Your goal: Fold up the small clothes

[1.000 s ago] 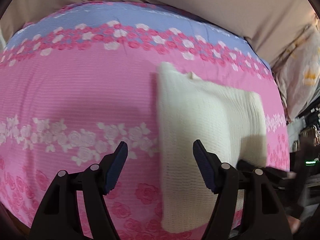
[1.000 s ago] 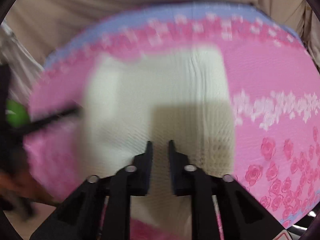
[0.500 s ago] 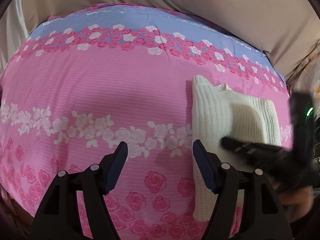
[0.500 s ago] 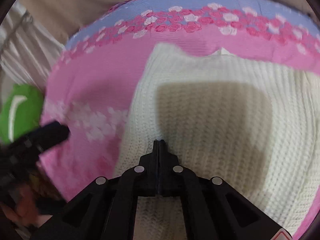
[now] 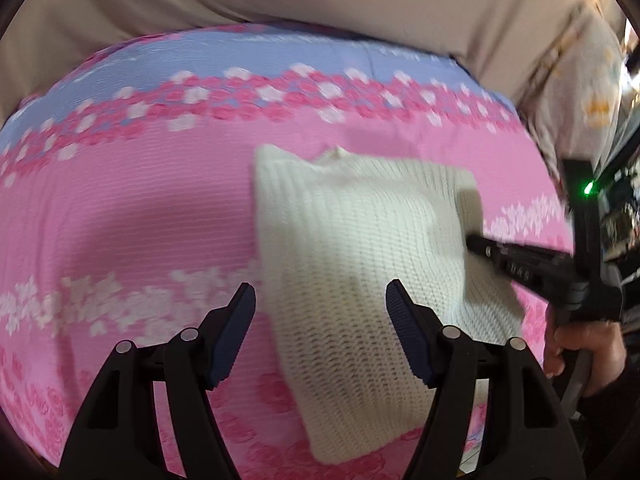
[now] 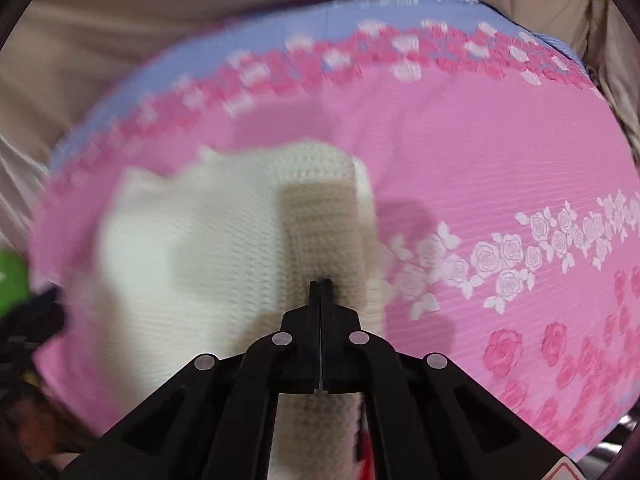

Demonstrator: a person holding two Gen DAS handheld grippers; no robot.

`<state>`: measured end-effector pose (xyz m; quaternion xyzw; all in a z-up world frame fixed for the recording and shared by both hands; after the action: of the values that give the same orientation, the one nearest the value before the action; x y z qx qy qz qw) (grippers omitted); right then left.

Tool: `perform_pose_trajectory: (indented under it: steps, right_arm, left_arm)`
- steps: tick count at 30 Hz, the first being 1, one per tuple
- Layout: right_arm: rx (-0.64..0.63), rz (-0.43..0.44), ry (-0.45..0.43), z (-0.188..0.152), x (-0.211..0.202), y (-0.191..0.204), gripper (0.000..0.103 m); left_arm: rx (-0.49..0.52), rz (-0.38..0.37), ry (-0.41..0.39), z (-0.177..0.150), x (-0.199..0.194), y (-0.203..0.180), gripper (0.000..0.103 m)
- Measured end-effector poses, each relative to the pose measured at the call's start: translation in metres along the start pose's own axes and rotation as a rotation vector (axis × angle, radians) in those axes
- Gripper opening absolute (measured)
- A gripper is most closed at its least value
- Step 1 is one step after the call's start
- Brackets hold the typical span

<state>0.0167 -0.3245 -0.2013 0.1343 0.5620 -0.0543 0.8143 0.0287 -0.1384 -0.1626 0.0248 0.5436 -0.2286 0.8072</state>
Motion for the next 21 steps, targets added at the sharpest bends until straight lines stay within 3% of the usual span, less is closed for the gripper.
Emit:
perform_pose_trajectory:
  steps: [5, 7, 10, 14, 16, 18, 21]
  right_arm:
    - [0.113, 0.107, -0.037, -0.004, -0.049, -0.007, 0.003]
    - [0.139, 0.142, -0.032, -0.027, -0.071, -0.005, 0.013]
    - [0.166, 0.206, 0.052, -0.069, -0.079, 0.002, 0.039]
    - [0.175, 0.322, 0.118, -0.093, -0.069, 0.026, 0.044]
    - [0.161, 0.329, 0.137, -0.099, -0.061, 0.034, 0.044]
    - [0.13, 0.307, 0.126, -0.097, -0.054, 0.034, 0.012]
    - [0.22, 0.343, 0.016, -0.08, -0.077, 0.007, 0.01]
  left_arm:
    - [-0.005, 0.005, 0.032, -0.007, 0.015, -0.013, 0.065]
    - [-0.011, 0.011, 0.028, -0.009, 0.014, -0.013, 0.066]
    - [-0.038, 0.014, 0.034, -0.012, 0.014, -0.007, 0.066]
    - [-0.071, 0.0, 0.042, -0.018, 0.011, -0.007, 0.065]
    - [-0.081, -0.008, 0.035, -0.022, 0.008, -0.008, 0.066]
    - [-0.082, 0.005, 0.043, -0.026, 0.011, -0.008, 0.065]
    - [-0.06, 0.065, 0.056, -0.031, 0.021, -0.01, 0.067]
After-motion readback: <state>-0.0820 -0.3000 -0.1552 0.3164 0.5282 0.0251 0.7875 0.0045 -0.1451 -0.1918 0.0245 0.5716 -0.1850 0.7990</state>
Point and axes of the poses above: each gripper's, at about its wrist camera, not at the fingertips, and x roughly the way its jaws point, y to its left, z to its top, the point moved 8 cm from there along x, roughly the way its jaws point, and after that the axes turned 2 degrees about -x, right-handed, at the moved point
